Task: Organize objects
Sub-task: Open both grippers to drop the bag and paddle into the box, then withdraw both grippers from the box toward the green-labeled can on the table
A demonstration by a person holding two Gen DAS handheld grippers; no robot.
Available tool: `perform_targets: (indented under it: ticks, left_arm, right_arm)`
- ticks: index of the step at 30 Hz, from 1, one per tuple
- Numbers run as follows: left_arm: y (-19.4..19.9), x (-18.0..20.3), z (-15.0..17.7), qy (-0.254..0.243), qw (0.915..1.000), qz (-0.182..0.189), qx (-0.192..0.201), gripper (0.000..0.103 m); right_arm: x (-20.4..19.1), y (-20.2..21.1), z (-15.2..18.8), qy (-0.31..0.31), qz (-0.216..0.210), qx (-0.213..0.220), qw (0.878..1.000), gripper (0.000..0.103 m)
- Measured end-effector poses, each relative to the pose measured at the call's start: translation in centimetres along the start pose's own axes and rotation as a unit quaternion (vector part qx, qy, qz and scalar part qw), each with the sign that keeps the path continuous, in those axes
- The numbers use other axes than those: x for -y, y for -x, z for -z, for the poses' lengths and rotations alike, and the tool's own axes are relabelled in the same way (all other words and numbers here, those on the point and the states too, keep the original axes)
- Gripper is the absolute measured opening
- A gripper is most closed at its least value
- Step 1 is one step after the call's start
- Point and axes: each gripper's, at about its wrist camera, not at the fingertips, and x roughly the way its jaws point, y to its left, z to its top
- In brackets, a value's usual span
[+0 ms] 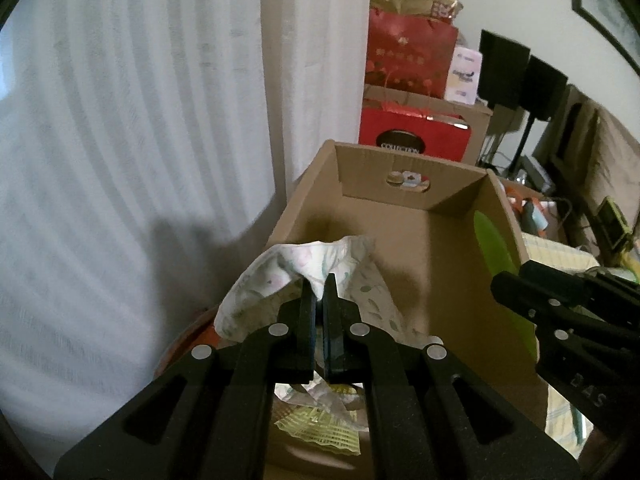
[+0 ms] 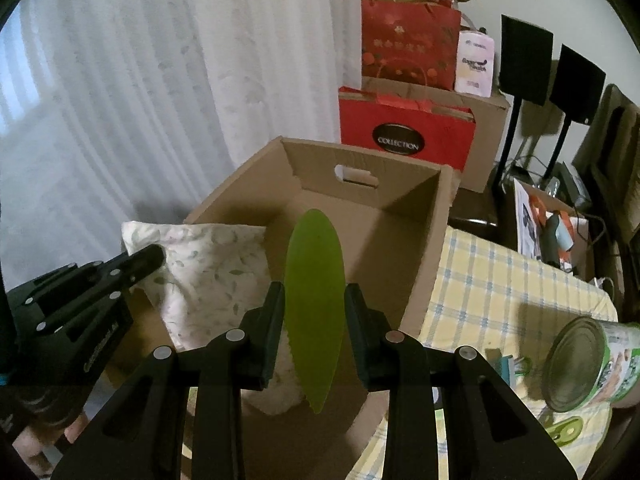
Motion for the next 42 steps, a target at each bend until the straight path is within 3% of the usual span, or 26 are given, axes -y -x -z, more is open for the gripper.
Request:
perform_targets:
  ticks: [10, 13, 16, 18, 19, 25, 29, 33, 38, 42]
  left_arm:
    - [-1.7, 0.2, 0.6, -0.006, 0.9997, -0.008, -0.024, 0.003]
    - [-1.9, 0.3, 1.0, -0.010, 0.9994, -0.002, -0.033, 0.015]
    - [-1.8, 0.3, 1.3, -0.010, 0.9993, 0.008, -0.035, 0.041]
    - [-1.4, 0.2, 1.3, -0.004, 0.9994, 0.016, -0.029, 0.066]
    - [-1.1, 0.1, 1.3, 0.001, 0.9995, 0.018, -0.024, 0.069]
    - [0.4, -0.3, 0.8, 0.010, 0.9996, 0.025, -0.007, 0.082]
    - [1.6, -0.3, 0.3, 0.005, 0.9997, 0.021, 0.007, 0.084]
    - [3.1, -0.3, 0.0, 0.001, 0.9994, 0.009, 0.033, 0.094]
    - [4.1, 0.6, -0.1, -0.018, 0.9988, -0.001, 0.046, 0.103]
    - [4.8, 1.5, -0.2, -0.024, 0.9986, 0.006, 0.048, 0.103]
  right_arm:
    - [1.3, -2.0, 0.1, -0.019, 0.010, -0.014, 1.000, 0.030]
    - [1.7, -2.7, 0.2, -0.026, 0.010, -0.022, 0.999, 0.031]
    - [2.2, -3.1, 0.3, -0.039, 0.004, -0.024, 0.999, 0.032]
    - [2.4, -2.9, 0.3, -0.041, 0.000, -0.022, 0.999, 0.037]
    - [2.5, -2.7, 0.3, -0.041, 0.002, -0.020, 0.999, 0.039]
    - [3.3, -1.0, 0.2, -0.052, 0.002, -0.006, 0.999, 0.045]
    - [3.9, 0.5, 0.2, -0.052, 0.018, 0.007, 0.998, 0.053]
    - [4.6, 1.8, 0.3, -0.049, 0.034, 0.019, 0.998, 0.060]
    - [5.5, 3.5, 0.7, -0.043, 0.051, 0.031, 0.997, 0.080]
    - [6.2, 4.6, 1.3, -0.038, 0.063, 0.037, 0.997, 0.086]
